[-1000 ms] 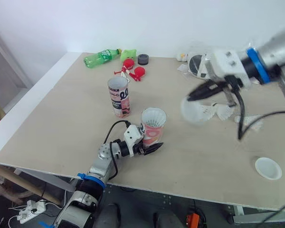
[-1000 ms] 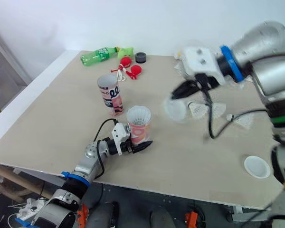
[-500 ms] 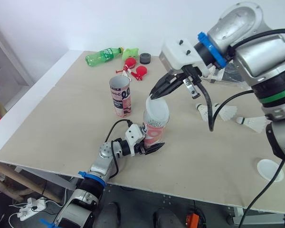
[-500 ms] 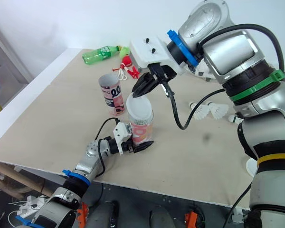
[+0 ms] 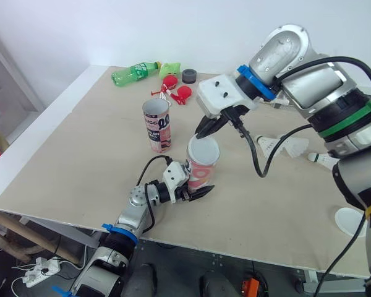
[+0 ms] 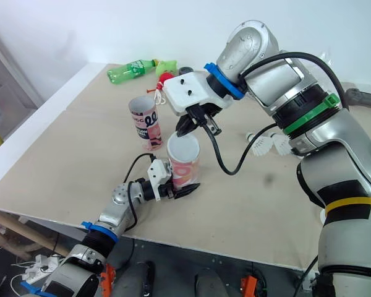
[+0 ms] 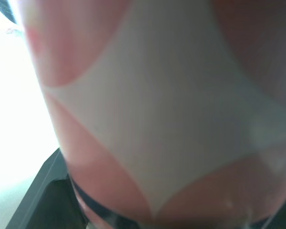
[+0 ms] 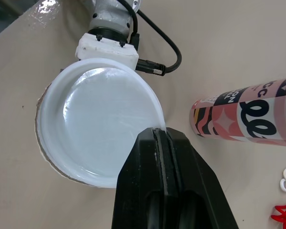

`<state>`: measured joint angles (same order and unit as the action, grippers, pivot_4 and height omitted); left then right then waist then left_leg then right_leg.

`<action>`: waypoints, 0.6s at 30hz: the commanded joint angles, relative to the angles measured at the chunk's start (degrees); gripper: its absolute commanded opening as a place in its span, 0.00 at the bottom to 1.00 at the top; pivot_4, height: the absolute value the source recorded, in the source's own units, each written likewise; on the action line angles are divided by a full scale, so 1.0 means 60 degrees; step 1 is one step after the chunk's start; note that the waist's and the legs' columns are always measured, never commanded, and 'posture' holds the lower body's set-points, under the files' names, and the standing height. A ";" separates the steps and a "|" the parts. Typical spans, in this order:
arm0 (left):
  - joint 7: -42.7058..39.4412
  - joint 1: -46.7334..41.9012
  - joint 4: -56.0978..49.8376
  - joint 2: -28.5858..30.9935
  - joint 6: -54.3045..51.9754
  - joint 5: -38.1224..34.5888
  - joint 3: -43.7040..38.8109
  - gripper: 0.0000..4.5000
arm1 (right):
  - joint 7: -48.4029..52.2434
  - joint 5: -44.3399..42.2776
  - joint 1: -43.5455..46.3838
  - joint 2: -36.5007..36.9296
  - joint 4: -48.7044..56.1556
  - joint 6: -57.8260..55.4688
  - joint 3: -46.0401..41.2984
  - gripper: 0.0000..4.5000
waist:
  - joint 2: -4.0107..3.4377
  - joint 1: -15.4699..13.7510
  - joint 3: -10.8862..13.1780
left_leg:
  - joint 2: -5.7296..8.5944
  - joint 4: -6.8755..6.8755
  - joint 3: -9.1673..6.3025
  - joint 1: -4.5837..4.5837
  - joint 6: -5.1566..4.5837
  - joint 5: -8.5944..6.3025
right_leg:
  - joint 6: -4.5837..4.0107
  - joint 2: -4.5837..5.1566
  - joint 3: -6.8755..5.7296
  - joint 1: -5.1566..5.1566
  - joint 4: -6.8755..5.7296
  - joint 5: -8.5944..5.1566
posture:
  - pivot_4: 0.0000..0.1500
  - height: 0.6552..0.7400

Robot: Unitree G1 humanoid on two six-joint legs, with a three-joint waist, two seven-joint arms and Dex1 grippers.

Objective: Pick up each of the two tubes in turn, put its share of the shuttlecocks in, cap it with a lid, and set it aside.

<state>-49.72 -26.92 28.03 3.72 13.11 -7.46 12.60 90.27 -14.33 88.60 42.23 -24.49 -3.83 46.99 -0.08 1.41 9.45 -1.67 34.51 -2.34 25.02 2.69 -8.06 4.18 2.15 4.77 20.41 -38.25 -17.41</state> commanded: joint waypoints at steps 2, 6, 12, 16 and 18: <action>0.0053 0.0359 0.0445 0.0047 -0.0281 0.0159 0.0126 0.73 | 0.0372 -0.0402 0.0519 0.0138 0.0211 -0.0118 -0.0257 0.01 | 0.0000 0.0000 0.0000 | 0.0000 0.0000 -0.0001 0.0000 0.0000 0.0000 | 0.0000 0.0000 0.0000 0.0000 0.0000 0.0000 | 1.00 1.00; 0.0034 0.0356 0.0469 0.0046 -0.0271 0.0162 0.0125 0.73 | 0.0372 -0.0622 0.0728 0.0206 0.0239 -0.0200 -0.0344 0.01 | 0.0000 0.0000 0.0000 | 0.0000 -0.0001 -0.0004 0.0001 0.0000 0.0000 | -0.0002 0.0000 0.0000 0.0002 0.0000 0.0000 | 1.00 1.00; 0.0018 0.0341 0.0482 0.0043 -0.0254 0.0175 0.0135 0.73 | 0.0372 -0.0706 0.0759 0.0364 0.0326 -0.0140 -0.0174 0.01 | 0.0000 0.0001 0.0000 | 0.0000 -0.0001 -0.0009 0.0002 0.0000 0.0000 | -0.0004 -0.0001 -0.0004 0.0002 0.0000 -0.0002 | 1.00 1.00; 0.0011 0.0322 0.0493 0.0032 -0.0253 0.0182 0.0134 0.73 | 0.0372 -0.0597 0.0645 0.0381 0.0325 -0.0036 -0.0054 0.01 | 0.0000 0.0001 0.0000 | 0.0000 -0.0002 -0.0013 0.0002 0.0000 0.0000 | -0.0007 -0.0002 -0.0006 0.0002 0.0000 -0.0003 | 1.00 1.00; 0.0018 0.0359 0.0449 0.0034 -0.0254 0.0185 0.0142 0.73 | 0.0372 -0.0556 0.0575 0.0404 0.0376 -0.0026 -0.0009 0.01 | 0.0000 0.0002 0.0000 | 0.0000 -0.0002 -0.0015 0.0002 0.0000 0.0000 | -0.0007 -0.0002 -0.0007 0.0002 0.0000 -0.0003 | 1.00 1.00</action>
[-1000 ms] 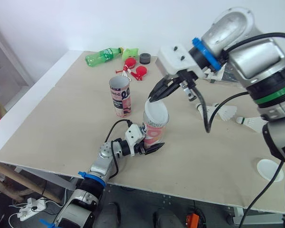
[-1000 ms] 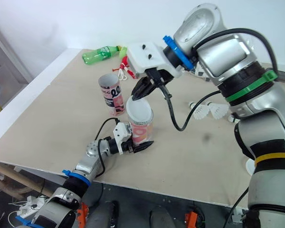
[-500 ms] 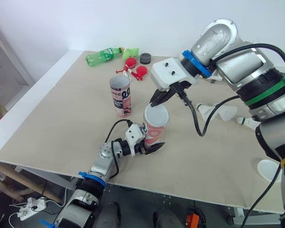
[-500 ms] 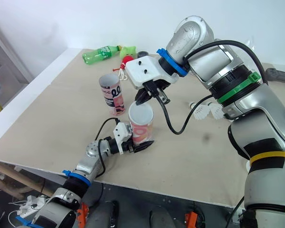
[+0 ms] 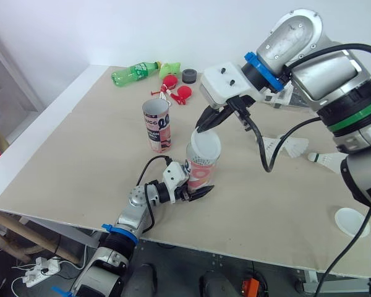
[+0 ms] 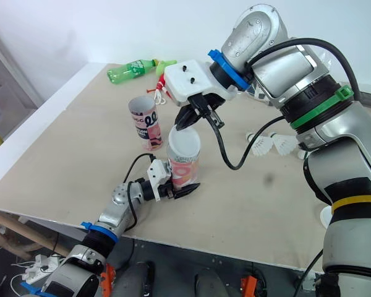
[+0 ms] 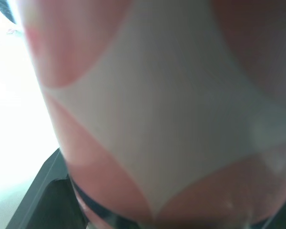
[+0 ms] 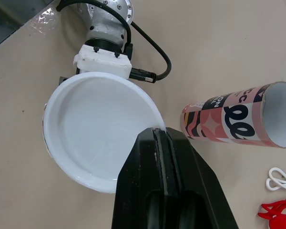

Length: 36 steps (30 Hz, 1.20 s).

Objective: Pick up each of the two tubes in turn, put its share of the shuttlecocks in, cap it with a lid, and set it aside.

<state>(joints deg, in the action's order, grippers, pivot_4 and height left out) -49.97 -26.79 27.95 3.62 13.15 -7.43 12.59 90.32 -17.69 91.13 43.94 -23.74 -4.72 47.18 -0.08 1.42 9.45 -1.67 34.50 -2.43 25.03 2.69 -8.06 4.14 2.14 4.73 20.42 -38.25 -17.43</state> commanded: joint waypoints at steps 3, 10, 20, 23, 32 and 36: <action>0.0071 0.0348 0.0450 0.0048 -0.0269 0.0182 0.0142 0.73 | 0.0364 -0.0012 0.0062 0.0132 0.0321 0.0102 0.0021 0.01 | 0.0000 0.0000 0.0000 | 0.0001 0.0000 -0.0001 0.0000 0.0000 0.0000 | 0.0000 0.0001 0.0000 0.0000 0.0000 -0.0001 | 1.00 1.00; 0.0092 0.0389 0.0409 0.0044 -0.0277 0.0184 0.0138 0.73 | 0.0364 0.0149 -0.0184 0.0204 0.0520 0.0213 0.0206 0.01 | 0.0000 -0.0001 0.0000 | 0.0001 0.0000 -0.0004 0.0001 0.0000 0.0000 | -0.0001 0.0001 -0.0002 -0.0001 0.0000 -0.0002 | 1.00 1.00; 0.0090 0.0399 0.0393 0.0012 -0.0280 0.0208 0.0124 0.73 | 0.0364 0.0848 -0.0598 -0.0035 0.0502 0.0637 0.0162 0.01 | 0.0000 -0.0023 0.0000 | 0.0012 0.0000 -0.0015 0.0008 0.0001 -0.0001 | 0.0003 0.0011 -0.0017 -0.0006 0.0002 -0.0010 | 1.00 1.00; 0.0096 0.0409 0.0374 0.0007 -0.0290 0.0209 0.0124 0.73 | 0.0364 0.0894 -0.0638 -0.0062 0.0530 0.0635 0.0136 0.01 | 0.0000 -0.0023 0.0000 | 0.0012 0.0000 -0.0017 0.0007 0.0001 -0.0001 | 0.0002 0.0011 -0.0020 -0.0008 0.0002 -0.0011 | 1.00 1.00; 0.0127 0.0410 0.0379 -0.0012 -0.0309 0.0197 0.0098 0.73 | 0.0364 0.1287 -0.0832 -0.0164 0.0475 0.0991 0.0069 0.01 | 0.0001 -0.0023 -0.0002 | 0.0012 0.0000 -0.0022 0.0005 0.0001 0.0000 | 0.0000 0.0011 -0.0025 -0.0012 0.0002 -0.0012 | 1.00 1.00; 0.0127 0.0382 0.0417 -0.0017 -0.0309 0.0201 0.0082 0.73 | 0.0364 0.1399 -0.0913 -0.0232 0.0486 0.1051 -0.0054 0.08 | 0.0002 -0.0023 -0.0004 | 0.0012 0.0000 -0.0023 0.0003 0.0001 0.0000 | 0.0000 0.0011 -0.0025 -0.0016 0.0002 -0.0012 | 1.00 1.00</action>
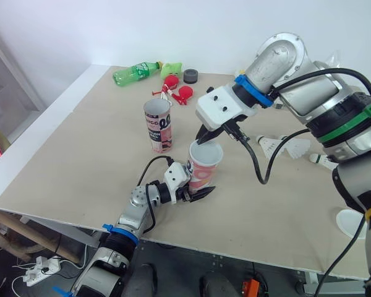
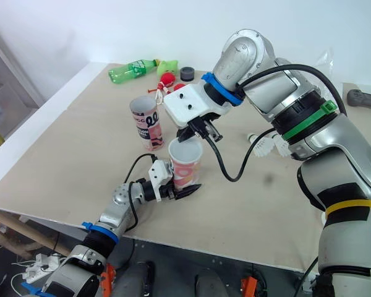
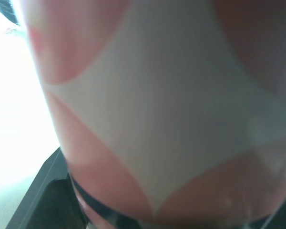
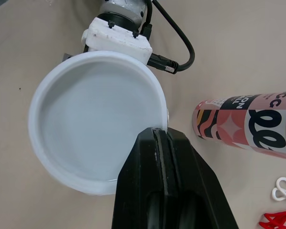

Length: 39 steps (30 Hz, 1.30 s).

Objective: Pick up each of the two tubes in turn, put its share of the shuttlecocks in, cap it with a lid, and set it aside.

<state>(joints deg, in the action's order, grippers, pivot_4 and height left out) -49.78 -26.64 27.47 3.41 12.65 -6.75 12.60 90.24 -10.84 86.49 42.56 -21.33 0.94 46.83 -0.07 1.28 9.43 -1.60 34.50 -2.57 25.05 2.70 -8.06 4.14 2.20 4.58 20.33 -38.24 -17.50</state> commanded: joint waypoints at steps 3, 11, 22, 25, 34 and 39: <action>0.0093 0.0347 0.0510 0.0014 -0.0228 0.0089 0.0076 0.73 | 0.0377 0.0257 -0.0165 -0.0006 0.0158 0.0066 -0.0067 0.29 | -0.0001 0.0004 -0.0001 | -0.0001 0.0000 0.0000 -0.0002 0.0000 0.0000 | -0.0001 -0.0001 0.0000 0.0000 0.0000 0.0001 | 1.00 1.00; 0.0082 0.0315 0.0511 0.0018 -0.0240 0.0086 0.0077 0.73 | 0.0377 0.0289 -0.0137 -0.0077 0.0183 -0.0131 -0.0434 0.99 | -0.0002 0.0007 -0.0003 | -0.0005 0.0000 -0.0001 -0.0006 0.0000 0.0000 | -0.0004 -0.0005 0.0000 -0.0001 -0.0001 0.0002 | 1.00 1.00; 0.0017 0.0259 0.0584 0.0054 -0.0215 0.0078 0.0060 0.73 | 0.0377 -0.0861 0.0392 0.0238 0.0406 -0.0824 -0.0664 0.40 | -0.0001 0.0010 -0.0001 | -0.0007 -0.0001 -0.0005 -0.0002 0.0000 0.0001 | -0.0010 -0.0010 0.0000 0.0005 -0.0002 0.0006 | 1.00 1.00; 0.0008 0.0228 0.0619 0.0051 -0.0212 0.0078 0.0048 0.73 | 0.0377 -0.1096 0.0352 0.0352 0.0625 -0.0972 -0.0504 0.14 | -0.0001 0.0011 -0.0001 | -0.0007 -0.0001 -0.0005 -0.0001 0.0000 0.0001 | -0.0010 -0.0009 0.0000 0.0005 -0.0001 0.0006 | 1.00 1.00; 0.0024 0.0184 0.0676 0.0036 -0.0184 0.0087 0.0039 0.73 | 0.0377 -0.1401 -0.0444 0.0365 0.1589 -0.1723 -0.0065 0.01 | -0.0001 0.0010 -0.0001 | -0.0007 0.0000 -0.0008 -0.0002 0.0000 0.0001 | -0.0008 -0.0011 -0.0001 0.0006 -0.0001 0.0007 | 1.00 1.00; 0.0034 0.0197 0.0656 0.0029 -0.0158 0.0105 0.0055 0.73 | 0.0377 -0.0897 -0.0917 0.0121 0.1531 -0.1705 0.0026 0.01 | -0.0001 0.0012 -0.0003 | -0.0010 0.0000 -0.0013 -0.0010 0.0001 0.0001 | -0.0011 -0.0017 -0.0001 0.0007 -0.0002 0.0008 | 1.00 1.00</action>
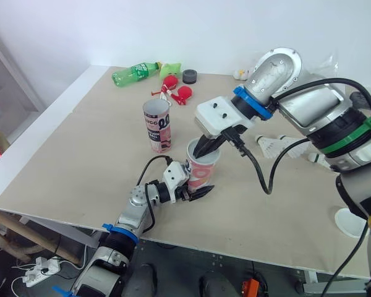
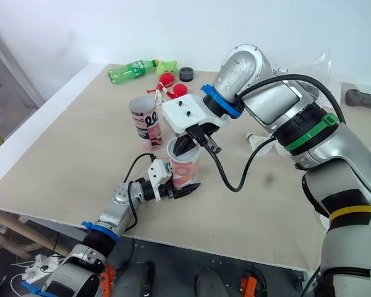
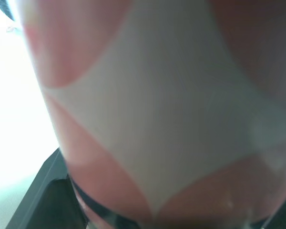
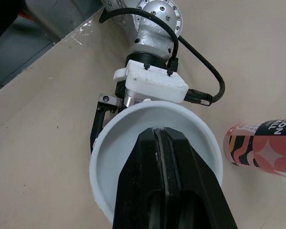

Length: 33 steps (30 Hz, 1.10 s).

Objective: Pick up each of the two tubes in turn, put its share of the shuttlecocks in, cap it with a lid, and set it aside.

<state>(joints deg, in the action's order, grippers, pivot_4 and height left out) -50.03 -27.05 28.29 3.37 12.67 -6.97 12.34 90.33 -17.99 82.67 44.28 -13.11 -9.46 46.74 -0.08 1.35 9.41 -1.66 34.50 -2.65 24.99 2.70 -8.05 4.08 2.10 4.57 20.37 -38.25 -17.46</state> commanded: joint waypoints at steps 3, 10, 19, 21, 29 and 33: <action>0.0076 0.0268 0.0512 0.0033 -0.0164 0.0143 0.0101 0.73 | 0.0361 0.0698 -0.0491 -0.0209 0.0050 0.0167 0.0126 0.01 | 0.0004 0.0009 -0.0004 | 0.0000 -0.0001 0.0003 -0.0029 0.0000 0.0000 | 0.0005 0.0000 0.0001 0.0000 0.0001 -0.0007 | 1.00 1.00; 0.0045 0.0301 0.0470 0.0048 -0.0156 0.0150 0.0122 0.73 | 0.0361 0.0654 -0.0579 -0.0311 -0.0133 -0.0040 -0.0180 0.01 | 0.0006 0.0013 -0.0032 | -0.0003 -0.0010 0.0004 -0.0063 0.0002 -0.0002 | 0.0015 -0.0001 0.0001 -0.0022 0.0001 -0.0020 | 1.00 1.00; 0.0111 0.0428 0.0267 0.0014 -0.0311 0.0056 0.0067 0.73 | -0.0486 -0.2094 -0.1595 0.0388 0.1134 -0.2502 -0.4169 0.01 | 0.0014 -0.0030 -0.0026 | 0.0002 -0.0010 -0.0002 0.0001 0.0001 0.0000 | -0.0009 0.0002 0.0002 -0.0008 0.0000 -0.0003 | 1.00 1.00; 0.0087 0.0466 0.0122 0.0046 -0.0474 -0.0047 0.0015 0.73 | -0.0952 -0.2981 -0.2675 0.0838 0.2297 -0.3457 -0.5125 0.01 | 0.0044 -0.0080 -0.0023 | 0.0007 -0.0011 -0.0014 0.0014 0.0002 0.0000 | -0.0007 0.0007 -0.0013 -0.0011 0.0006 -0.0003 | 1.00 1.00; -0.0160 0.0496 -0.0283 0.0199 -0.0933 -0.0285 -0.0046 0.73 | -0.5067 -0.3757 -0.7783 0.0975 0.5523 -0.5274 -0.8781 0.59 | 0.0064 -0.0020 -0.0028 | 0.0000 -0.0016 -0.0028 0.0012 -0.0002 0.0002 | -0.0003 -0.0006 -0.0027 -0.0017 0.0010 -0.0019 | 1.00 1.00; -0.0349 0.0502 -0.0419 0.0304 -0.1237 -0.0422 -0.0029 1.00 | -0.6965 -0.3817 -1.0389 0.0013 0.7421 -0.5364 -0.9708 0.95 | 0.0055 -0.0010 -0.0033 | -0.0005 -0.0021 -0.0012 0.0024 0.0001 0.0000 | 0.0001 -0.0012 -0.0011 -0.0006 0.0010 -0.0024 | 1.00 1.00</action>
<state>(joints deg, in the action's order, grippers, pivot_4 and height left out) -51.58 -25.63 24.06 4.43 7.25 -9.40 11.74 52.58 -39.92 21.48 45.06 26.13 -41.91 -8.88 0.25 1.29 9.21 -1.70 34.37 -2.77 25.12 2.70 -8.05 4.07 2.00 4.48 20.31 -38.21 -17.63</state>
